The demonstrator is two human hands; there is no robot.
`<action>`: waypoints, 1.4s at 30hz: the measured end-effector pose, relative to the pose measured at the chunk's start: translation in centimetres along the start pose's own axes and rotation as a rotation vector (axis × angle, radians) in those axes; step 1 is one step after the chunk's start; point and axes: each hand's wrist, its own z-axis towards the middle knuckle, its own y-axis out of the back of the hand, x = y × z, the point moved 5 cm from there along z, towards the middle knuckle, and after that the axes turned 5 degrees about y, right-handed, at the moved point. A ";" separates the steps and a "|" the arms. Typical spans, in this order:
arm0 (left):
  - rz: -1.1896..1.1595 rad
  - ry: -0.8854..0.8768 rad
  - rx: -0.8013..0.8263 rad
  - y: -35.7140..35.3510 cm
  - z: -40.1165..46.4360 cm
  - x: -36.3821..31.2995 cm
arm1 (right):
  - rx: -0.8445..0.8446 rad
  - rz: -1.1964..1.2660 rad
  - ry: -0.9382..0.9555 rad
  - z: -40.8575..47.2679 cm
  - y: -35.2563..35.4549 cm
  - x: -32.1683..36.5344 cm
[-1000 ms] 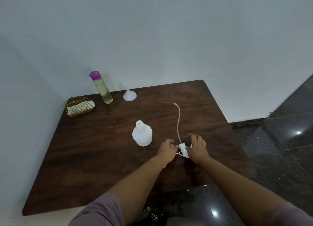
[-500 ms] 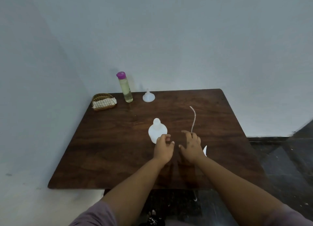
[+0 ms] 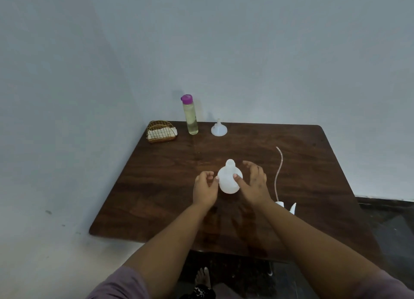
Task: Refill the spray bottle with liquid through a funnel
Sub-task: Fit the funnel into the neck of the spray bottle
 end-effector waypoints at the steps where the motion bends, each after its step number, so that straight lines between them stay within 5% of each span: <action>1: 0.001 0.002 -0.007 0.3 0.7 -0.5 | -0.015 0.017 -0.012 0.7 0.3 0.1; 15: 0.003 -0.013 0.086 2.3 15.6 -5.6 | 0.036 -0.123 -0.076 15.3 -1.4 1.7; 24: 0.031 0.172 0.248 -0.2 25.7 -5.3 | 0.071 0.050 -0.383 24.1 -5.5 -2.2; 28: 0.305 0.248 0.329 -2.4 29.1 -5.2 | 0.121 0.135 -0.557 27.3 -8.0 -4.8; 42: 0.247 0.296 0.311 -8.2 34.2 -8.0 | 0.249 -0.012 -0.453 34.6 -13.6 -6.9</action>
